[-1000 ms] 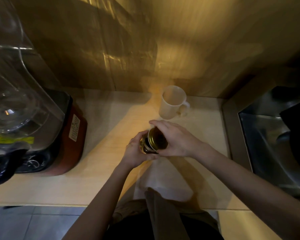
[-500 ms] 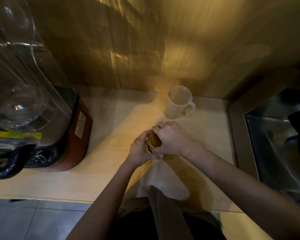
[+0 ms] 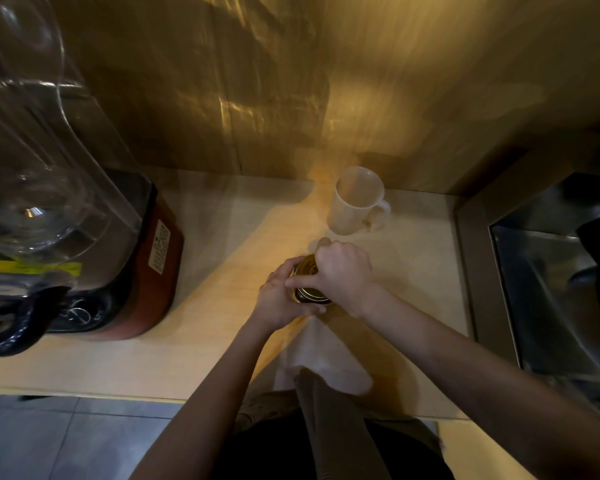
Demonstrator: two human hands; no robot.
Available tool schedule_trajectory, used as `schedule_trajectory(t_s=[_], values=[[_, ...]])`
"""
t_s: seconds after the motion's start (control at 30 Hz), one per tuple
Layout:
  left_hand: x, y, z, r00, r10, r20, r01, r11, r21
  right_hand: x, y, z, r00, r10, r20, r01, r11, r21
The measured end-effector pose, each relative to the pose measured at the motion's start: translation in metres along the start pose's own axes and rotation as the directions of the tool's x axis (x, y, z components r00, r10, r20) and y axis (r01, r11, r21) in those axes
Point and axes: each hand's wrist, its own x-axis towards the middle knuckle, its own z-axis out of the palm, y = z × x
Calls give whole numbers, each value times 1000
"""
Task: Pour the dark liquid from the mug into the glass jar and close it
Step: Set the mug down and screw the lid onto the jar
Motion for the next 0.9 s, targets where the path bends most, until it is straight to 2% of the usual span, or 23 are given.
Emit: schedule_trajectory(t_s=[0.13, 0.3, 0.37, 0.43, 0.53, 0.7, 0.9], values=[[0, -1, 0, 1000, 3, -9, -3, 1000, -3, 0, 10, -5, 1000, 0, 16, 1, 997, -79], [0, -2, 1, 1000, 13, -9, -13, 1000, -10, -6, 33, -15, 980, 89, 176, -85, 996, -30], [0, -2, 1, 1000, 14, -17, -14, 1000, -15, -7, 40, -13, 976, 19, 219, -26, 999, 32], [0, -1, 1, 1000, 12, -24, -13, 1000, -17, -6, 42, -11, 950, -138, 280, 104, 986, 133], [0, 1, 1, 1000, 4, -28, -5, 1000, -17, -3, 38, -6, 912, -288, 293, 269, 957, 104], [-1, 0, 1, 1000, 5, -29, -5, 1000, -7, -7, 27, -8, 955, -221, 199, 238, 969, -65], [-1, 0, 1, 1000, 3, -27, -4, 1000, -31, -8, 35, -28, 964, -120, 238, 157, 977, -143]])
